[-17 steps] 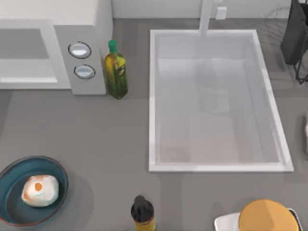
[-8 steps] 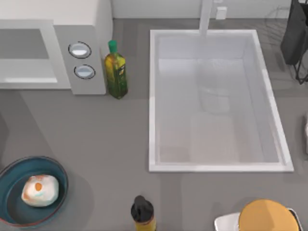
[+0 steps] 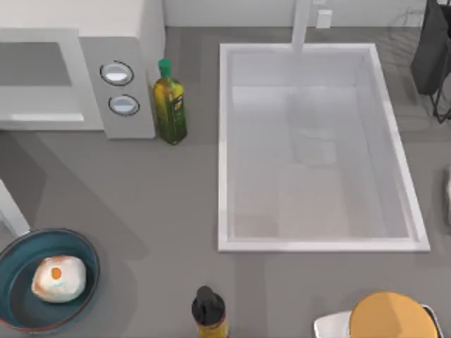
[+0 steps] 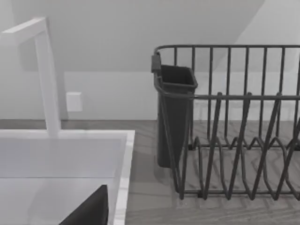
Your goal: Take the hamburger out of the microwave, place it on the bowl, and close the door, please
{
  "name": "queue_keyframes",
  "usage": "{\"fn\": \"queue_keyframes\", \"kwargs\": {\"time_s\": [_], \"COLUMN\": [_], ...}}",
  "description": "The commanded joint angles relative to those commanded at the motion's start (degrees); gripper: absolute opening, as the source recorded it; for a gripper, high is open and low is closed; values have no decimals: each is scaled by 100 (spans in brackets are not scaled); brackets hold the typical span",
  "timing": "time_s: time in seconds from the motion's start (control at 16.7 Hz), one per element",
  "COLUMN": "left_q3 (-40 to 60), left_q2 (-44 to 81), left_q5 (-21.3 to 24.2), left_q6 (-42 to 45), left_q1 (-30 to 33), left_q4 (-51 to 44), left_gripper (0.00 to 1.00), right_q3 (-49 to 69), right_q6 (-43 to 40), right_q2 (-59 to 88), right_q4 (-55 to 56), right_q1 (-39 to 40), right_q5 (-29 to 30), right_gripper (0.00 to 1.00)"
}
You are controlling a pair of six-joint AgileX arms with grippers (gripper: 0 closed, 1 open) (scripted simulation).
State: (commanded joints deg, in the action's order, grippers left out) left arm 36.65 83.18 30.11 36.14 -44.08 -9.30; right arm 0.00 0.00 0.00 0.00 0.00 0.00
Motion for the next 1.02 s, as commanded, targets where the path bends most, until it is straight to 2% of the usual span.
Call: {"fn": "queue_keyframes", "kwargs": {"time_s": [0.24,0.6,0.72,0.84,1.02], "left_q3": [-839,-977,-1035,-1143,-1359], "left_q2": [-962,-1092,-1183,-1353,-1698], "left_q5": [-517,-612,-773,-1072,-1660], "left_q6": [-865,-1024,-1206,-1545,-2214], "left_q1": [931,1073,1276,1708,2681], "left_q4": [312,364,374,392,429], "left_gripper": [0,0,0,0,0], "right_q3": [0,0,0,0,0], "right_q6": [0,0,0,0,0], "right_q2": [0,0,0,0,0], "right_q4": [0,0,0,0,0], "right_q1": [0,0,0,0,0], "right_q5": [0,0,0,0,0], "right_gripper": [100,100,100,100,100]}}
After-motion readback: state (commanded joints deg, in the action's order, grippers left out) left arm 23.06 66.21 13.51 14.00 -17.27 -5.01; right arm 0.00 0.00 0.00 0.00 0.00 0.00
